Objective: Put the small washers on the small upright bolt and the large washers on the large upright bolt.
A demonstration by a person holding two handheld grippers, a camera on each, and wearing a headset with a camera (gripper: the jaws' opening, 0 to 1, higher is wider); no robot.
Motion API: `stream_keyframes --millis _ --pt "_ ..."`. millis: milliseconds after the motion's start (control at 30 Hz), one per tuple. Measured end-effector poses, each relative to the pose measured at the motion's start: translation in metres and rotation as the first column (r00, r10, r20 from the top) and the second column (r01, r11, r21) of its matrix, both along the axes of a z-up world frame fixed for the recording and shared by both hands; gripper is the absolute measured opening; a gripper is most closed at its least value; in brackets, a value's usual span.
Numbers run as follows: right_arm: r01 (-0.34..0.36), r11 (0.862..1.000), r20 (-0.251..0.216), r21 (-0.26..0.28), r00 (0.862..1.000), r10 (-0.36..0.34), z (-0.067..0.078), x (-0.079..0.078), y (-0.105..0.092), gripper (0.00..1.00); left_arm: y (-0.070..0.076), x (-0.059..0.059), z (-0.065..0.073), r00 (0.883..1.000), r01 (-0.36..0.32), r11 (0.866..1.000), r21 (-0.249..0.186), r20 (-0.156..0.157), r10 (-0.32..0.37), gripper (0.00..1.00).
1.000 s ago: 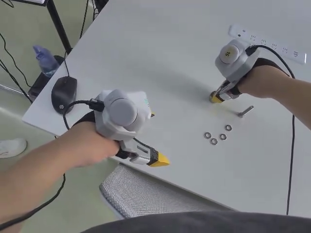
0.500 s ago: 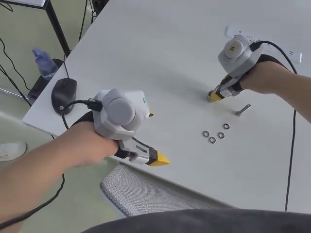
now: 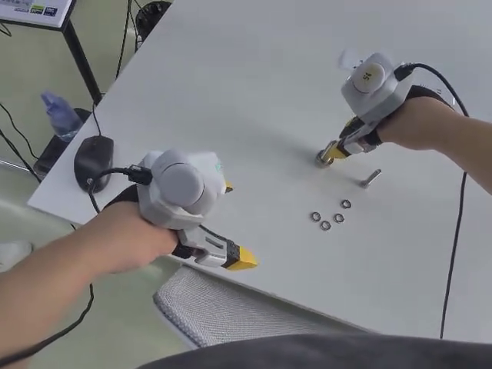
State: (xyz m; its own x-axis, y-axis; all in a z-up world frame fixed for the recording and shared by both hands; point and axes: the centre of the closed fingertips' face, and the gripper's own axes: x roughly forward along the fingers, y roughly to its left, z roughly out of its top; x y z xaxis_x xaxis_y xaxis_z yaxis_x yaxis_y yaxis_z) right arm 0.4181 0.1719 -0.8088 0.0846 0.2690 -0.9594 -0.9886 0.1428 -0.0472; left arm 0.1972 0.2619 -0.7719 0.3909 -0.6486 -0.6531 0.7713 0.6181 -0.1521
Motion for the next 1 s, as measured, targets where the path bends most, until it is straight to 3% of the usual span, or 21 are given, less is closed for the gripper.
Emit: stream_keyframes --millis 167,267,433,633,667,1000 --pt "-0.034 0.999 0.001 0.013 0.999 0.034 0.011 -0.008 0.001 0.31 0.000 -0.002 0.002 1.000 -0.001 1.000 0.004 0.001 0.001 0.75" --pt "-0.056 0.998 -0.006 0.016 0.998 0.056 0.011 -0.013 0.002 0.31 0.000 -0.003 0.004 1.000 -0.001 1.000 0.004 0.002 0.001 0.75" --pt "-0.082 0.997 -0.013 -0.004 0.997 0.082 0.016 -0.018 -0.002 0.30 0.002 -0.007 0.005 1.000 -0.005 1.000 0.010 0.005 0.005 0.75" --pt "-0.107 0.994 -0.007 -0.014 0.994 0.107 0.023 -0.036 -0.007 0.30 0.003 -0.009 0.006 1.000 -0.021 1.000 0.003 0.009 0.021 0.76" --pt "-0.109 0.994 -0.009 -0.011 0.994 0.109 0.023 -0.033 -0.007 0.30 0.004 -0.008 0.007 1.000 -0.025 1.000 0.007 0.018 0.025 0.78" --pt "-0.102 0.995 -0.026 0.006 0.994 0.102 0.023 -0.071 -0.015 0.30 0.002 -0.008 0.010 0.999 -0.011 1.000 0.012 0.033 0.011 0.80"
